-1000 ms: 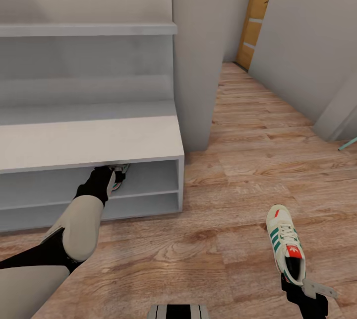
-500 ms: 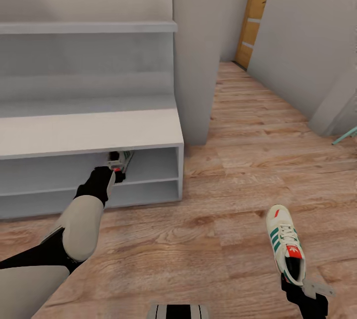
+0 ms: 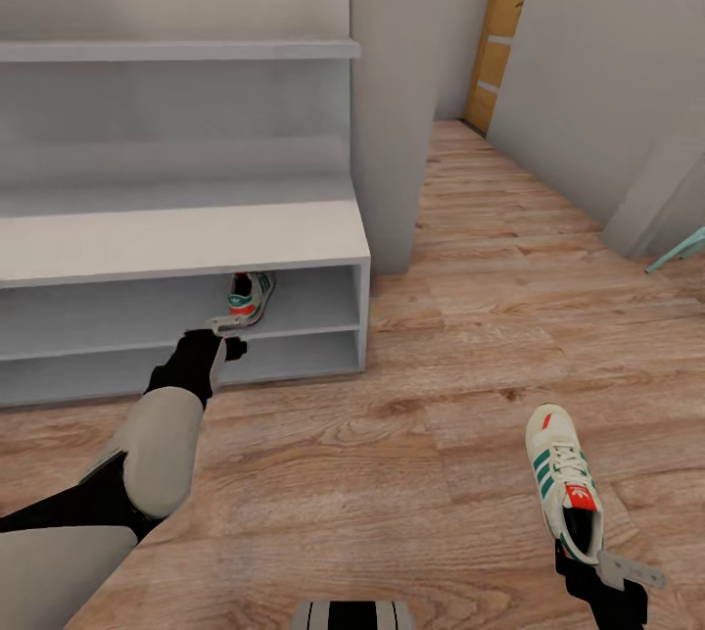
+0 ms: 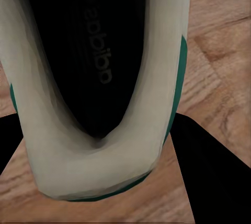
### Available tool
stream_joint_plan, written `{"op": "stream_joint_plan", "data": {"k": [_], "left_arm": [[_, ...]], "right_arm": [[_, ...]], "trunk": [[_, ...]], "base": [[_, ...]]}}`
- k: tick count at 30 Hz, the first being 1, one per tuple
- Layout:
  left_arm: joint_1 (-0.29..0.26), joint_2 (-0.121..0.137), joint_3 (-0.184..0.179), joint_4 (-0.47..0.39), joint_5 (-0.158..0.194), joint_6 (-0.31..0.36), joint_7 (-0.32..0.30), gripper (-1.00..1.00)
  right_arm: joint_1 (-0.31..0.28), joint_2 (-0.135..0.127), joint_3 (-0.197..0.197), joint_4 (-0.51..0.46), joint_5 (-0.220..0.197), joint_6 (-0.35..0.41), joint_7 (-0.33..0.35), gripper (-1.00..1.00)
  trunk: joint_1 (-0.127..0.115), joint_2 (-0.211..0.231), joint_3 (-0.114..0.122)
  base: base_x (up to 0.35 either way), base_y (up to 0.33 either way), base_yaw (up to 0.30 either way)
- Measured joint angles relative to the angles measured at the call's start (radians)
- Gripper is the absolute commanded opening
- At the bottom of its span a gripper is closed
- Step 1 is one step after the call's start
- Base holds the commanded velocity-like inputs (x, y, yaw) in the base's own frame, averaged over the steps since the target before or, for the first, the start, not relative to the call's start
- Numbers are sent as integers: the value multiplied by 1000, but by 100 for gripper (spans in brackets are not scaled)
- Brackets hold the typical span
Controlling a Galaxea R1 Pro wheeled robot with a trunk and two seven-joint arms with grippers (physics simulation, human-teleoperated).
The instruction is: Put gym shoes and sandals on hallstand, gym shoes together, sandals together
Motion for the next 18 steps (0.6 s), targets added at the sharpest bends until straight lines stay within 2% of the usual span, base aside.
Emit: {"op": "stream_joint_plan", "data": {"k": [3, 6, 8, 9, 11, 12, 15, 16, 18], "left_arm": [[44, 4, 3, -9, 1, -20, -10, 100], [99, 7, 4, -26, 3, -89, -40, 100], [164, 12, 4, -51, 6, -181, -109, 100], [182, 13, 3, -59, 8, -203, -131, 100], [254, 18, 2, -96, 11, -270, -221, 100], [294, 21, 4, -117, 10, -291, -268, 100], [381, 38, 8, -160, 13, -324, -350, 100], [421, 48, 9, -178, 19, -345, -384, 100], [510, 73, 10, -201, 64, -438, -450, 100]], "right_arm": [[0, 0, 0, 0, 0, 0, 0, -100], [0, 0, 0, 1, 0, 0, 0, -100], [0, 0, 0, 2, 0, 0, 0, -100], [0, 0, 0, 2, 0, 0, 0, -100], [0, 0, 1, 3, 0, 0, 1, -100], [0, 0, 0, 2, 0, 0, 1, -100], [0, 0, 1, 2, 0, 0, 1, -100], [0, 1, 1, 2, 0, 0, 1, -100], [0, 2, 1, 2, 0, 0, 1, -100]], "trunk": [[0, 0, 0], [0, 0, 0], [0, 0, 0], [0, 0, 0], [0, 0, 0], [0, 0, 0], [0, 0, 0], [0, 0, 0], [0, 0, 0]], "base": [[-16, 11, 0], [-6, 4, 0], [-2, 2, 0], [-1, 1, 0], [0, 0, 0], [0, 0, 0], [0, 0, 0], [0, 0, 0], [0, 0, 0]]}}
